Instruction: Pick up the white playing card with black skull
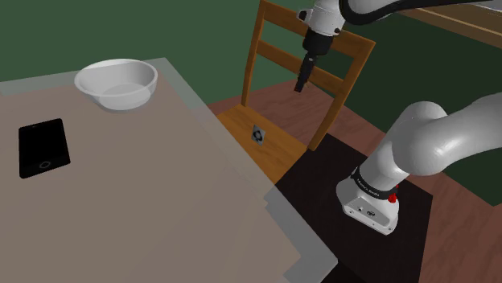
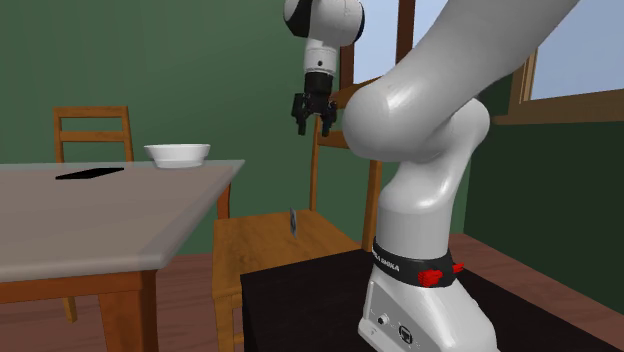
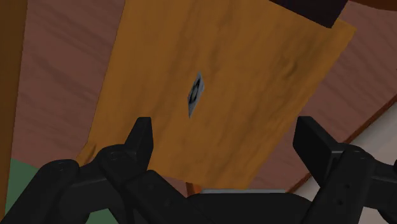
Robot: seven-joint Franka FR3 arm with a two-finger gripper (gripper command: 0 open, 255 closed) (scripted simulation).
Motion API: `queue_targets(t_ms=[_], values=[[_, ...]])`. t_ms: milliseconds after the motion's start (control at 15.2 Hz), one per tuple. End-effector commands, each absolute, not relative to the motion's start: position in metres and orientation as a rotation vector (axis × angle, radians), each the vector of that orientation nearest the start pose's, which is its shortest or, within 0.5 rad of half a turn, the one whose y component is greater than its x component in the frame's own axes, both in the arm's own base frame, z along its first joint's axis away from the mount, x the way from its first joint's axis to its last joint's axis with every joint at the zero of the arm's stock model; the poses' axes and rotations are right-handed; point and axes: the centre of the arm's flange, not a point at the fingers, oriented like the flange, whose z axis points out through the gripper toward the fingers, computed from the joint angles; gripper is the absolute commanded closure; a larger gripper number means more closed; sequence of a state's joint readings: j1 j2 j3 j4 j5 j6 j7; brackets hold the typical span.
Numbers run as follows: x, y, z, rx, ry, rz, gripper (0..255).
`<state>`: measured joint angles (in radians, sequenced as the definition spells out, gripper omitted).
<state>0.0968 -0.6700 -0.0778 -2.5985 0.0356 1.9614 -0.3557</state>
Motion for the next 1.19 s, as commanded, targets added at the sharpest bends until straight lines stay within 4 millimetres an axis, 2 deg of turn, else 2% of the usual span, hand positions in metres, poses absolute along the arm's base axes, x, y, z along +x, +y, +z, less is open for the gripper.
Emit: queue_targets(t_ms=[0, 528, 1122], values=[[0.358, 0.008, 0.446, -2.973, -0.752, -0.076, 0], [0.400, 0.016, 0.349, -2.739, -1.381, -0.089, 0], [0.441, 0.045, 0.241, -2.322, -2.011, -0.100, 0]])
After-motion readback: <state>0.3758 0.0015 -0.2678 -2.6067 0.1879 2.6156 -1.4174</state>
